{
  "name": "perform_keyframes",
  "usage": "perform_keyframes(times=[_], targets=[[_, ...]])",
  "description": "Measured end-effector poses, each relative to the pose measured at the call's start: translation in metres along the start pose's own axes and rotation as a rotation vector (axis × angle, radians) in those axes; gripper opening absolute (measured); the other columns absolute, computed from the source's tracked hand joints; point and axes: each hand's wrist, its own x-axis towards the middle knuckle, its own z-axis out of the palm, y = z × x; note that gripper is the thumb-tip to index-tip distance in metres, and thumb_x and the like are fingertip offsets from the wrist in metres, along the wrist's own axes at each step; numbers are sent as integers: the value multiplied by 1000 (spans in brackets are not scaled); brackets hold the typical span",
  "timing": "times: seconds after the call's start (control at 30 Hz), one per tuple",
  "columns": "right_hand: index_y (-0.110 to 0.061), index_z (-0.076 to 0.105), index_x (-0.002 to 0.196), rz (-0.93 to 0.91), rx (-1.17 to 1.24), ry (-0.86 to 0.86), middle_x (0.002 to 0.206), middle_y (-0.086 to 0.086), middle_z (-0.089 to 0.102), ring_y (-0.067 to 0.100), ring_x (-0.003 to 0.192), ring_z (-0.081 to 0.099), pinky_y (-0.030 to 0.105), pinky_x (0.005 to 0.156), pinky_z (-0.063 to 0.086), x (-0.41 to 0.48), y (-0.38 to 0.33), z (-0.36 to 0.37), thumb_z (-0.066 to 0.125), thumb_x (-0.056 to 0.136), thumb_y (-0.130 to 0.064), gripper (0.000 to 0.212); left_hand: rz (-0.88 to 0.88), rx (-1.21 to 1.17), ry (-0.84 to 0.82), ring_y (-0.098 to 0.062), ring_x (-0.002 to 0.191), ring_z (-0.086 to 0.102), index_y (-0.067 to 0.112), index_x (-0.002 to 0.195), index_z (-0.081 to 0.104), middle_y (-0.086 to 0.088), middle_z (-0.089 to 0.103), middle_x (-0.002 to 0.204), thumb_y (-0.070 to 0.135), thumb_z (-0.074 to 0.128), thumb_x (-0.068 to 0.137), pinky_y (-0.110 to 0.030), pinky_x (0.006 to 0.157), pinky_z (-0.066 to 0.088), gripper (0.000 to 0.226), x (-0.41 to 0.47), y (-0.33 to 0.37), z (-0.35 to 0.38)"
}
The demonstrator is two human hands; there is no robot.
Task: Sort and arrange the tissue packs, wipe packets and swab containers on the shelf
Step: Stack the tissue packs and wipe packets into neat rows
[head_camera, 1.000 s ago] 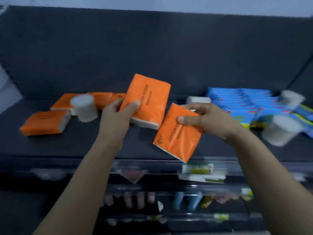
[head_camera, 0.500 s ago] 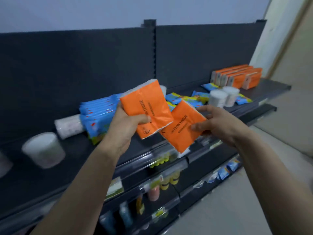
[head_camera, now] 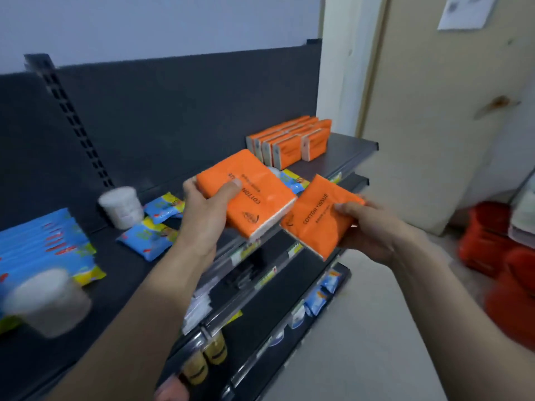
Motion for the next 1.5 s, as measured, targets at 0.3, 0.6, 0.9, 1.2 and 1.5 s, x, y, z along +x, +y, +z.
perform_keyframes(times=[0.3,0.6,0.9,1.2,1.5], targets=[[-7,43,128,-31,-1,91,115,16,62,27,89,65,47,64,58,116,-46,-62,63,78,11,57,-133,-32,-116,-29,73,67,20,99,49,-9,67,90,14,71,78,-47,65,48,31,108,-40,104],[-9,51,124,-99,-150,164,110,9,65,22,89,64,35,68,51,243,-108,-90,67,78,-1,49,-115,22,-77,-11,79,62,16,105,60,3,68,94,44,65,80,-26,71,46,38,221,-52,181],[-28,50,123,-173,-371,-2,108,-1,65,25,94,66,46,88,53,352,-146,-94,73,76,-19,53,-118,11,60,-21,87,67,22,108,50,-5,60,111,6,68,79,-47,72,58,38,280,-64,218],[-20,48,113,-310,-813,-97,105,1,57,19,89,55,31,73,44,438,-206,-158,74,74,-11,47,-135,216,175,-31,99,60,14,106,49,-10,60,104,9,77,48,-53,86,52,64,300,-88,309],[-24,53,110,-331,-1092,-235,108,1,55,20,94,50,35,75,40,502,-219,-178,69,79,-10,38,-195,551,-46,-11,89,59,21,105,54,3,63,98,8,84,61,-19,66,44,55,325,-107,344]])
